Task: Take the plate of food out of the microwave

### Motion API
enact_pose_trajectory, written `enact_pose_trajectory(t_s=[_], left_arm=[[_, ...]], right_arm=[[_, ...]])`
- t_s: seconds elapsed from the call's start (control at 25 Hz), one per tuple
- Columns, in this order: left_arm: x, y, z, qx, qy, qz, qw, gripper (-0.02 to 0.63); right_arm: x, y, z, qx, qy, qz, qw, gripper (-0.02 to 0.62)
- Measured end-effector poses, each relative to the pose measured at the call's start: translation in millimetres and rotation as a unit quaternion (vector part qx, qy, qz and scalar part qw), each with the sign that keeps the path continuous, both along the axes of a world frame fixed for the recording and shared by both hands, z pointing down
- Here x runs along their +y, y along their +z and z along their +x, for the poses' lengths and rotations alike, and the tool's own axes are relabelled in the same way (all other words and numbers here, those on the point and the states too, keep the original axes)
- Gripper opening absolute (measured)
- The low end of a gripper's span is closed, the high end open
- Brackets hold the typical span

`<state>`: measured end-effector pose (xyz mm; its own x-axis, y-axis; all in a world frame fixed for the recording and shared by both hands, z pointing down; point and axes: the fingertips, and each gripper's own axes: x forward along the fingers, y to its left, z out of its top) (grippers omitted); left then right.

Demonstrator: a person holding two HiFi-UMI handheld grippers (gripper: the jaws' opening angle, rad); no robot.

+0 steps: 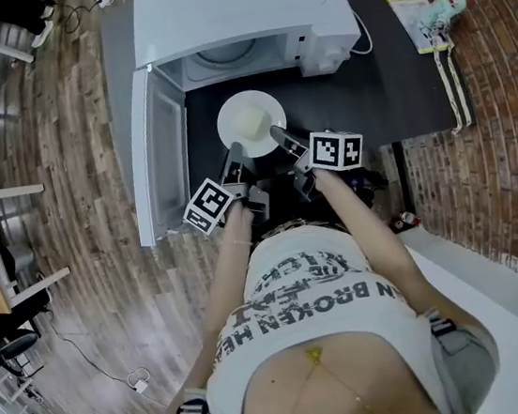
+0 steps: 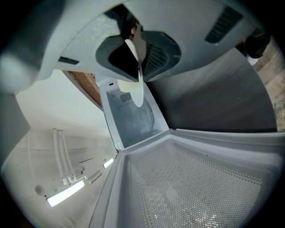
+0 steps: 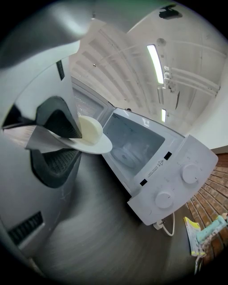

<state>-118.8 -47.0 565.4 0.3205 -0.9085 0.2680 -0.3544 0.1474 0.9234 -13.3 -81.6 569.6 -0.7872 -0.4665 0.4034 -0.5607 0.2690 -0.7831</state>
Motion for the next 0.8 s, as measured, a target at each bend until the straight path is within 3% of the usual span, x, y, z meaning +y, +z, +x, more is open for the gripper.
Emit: enact_pose_trajectory(t_s=[0.8], left_arm=[[52,-2,13,0.007,0.091,0.009,0.9958,0.031]], right_arm=[[72,-5,17,0.004,0.089,0.013,0.996,0.071]])
